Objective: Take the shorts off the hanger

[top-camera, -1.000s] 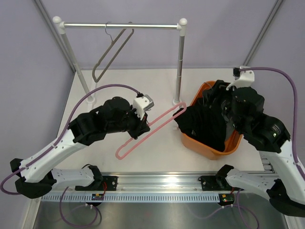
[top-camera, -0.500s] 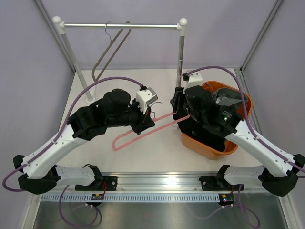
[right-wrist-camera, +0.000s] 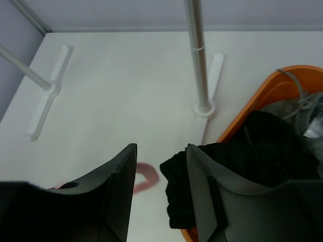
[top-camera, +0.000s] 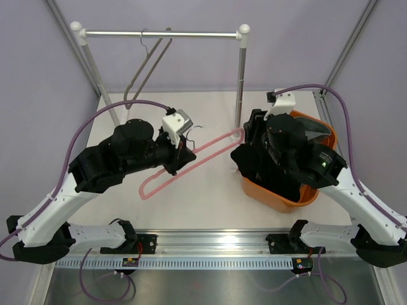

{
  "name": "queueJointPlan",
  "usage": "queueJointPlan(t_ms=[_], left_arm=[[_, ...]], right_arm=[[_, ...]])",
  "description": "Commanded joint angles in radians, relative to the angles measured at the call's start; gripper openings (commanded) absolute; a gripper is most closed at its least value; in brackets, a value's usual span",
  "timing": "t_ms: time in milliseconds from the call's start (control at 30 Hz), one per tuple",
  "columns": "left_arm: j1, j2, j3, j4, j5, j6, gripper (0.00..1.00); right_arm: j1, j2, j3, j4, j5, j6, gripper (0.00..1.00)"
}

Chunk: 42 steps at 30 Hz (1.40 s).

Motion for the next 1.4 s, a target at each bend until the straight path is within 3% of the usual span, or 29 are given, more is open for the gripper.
queueJointPlan(t_ms=[0, 133, 300, 500, 633, 867, 1067, 1367], left_arm=[[0.005, -0.014, 0.087, 0.022, -0.220, -0.025, 0.00], [0.005, 0.021, 0.158, -0.044, -0.447, -0.051, 0.00], [0.023, 0.101, 0.235, -0.018, -0.549, -0.037, 0.00], [0.145, 0.299, 0.411, 0.018, -0.498, -0.007, 0.00], [0.248, 0.451, 0.644, 0.018, -0.428, 0.010, 0.00], [0.418, 0.619, 0.799, 0.108, -0.313, -0.007, 0.00], [0.494, 0.672, 0.802, 0.232, -0.250, 0.019, 0.00], [0.526, 0.750, 0.845, 0.249, -0.173, 0.039, 0.00]], right_arm=[[0.003, -0.028, 0.108, -0.076, 0.229, -0.048, 0.53], [0.003, -0.077, 0.135, -0.104, 0.266, -0.062, 0.54], [0.002, -0.122, 0.136, -0.145, 0.248, -0.045, 0.54], [0.002, -0.157, 0.123, -0.190, 0.214, -0.017, 0.54], [0.002, -0.183, 0.113, -0.228, 0.203, 0.010, 0.54], [0.002, -0.214, 0.066, -0.276, 0.171, 0.038, 0.53], [0.002, -0.238, 0.070, -0.305, 0.160, 0.046, 0.52], [0.002, -0.257, 0.040, -0.291, 0.154, 0.046, 0.52]])
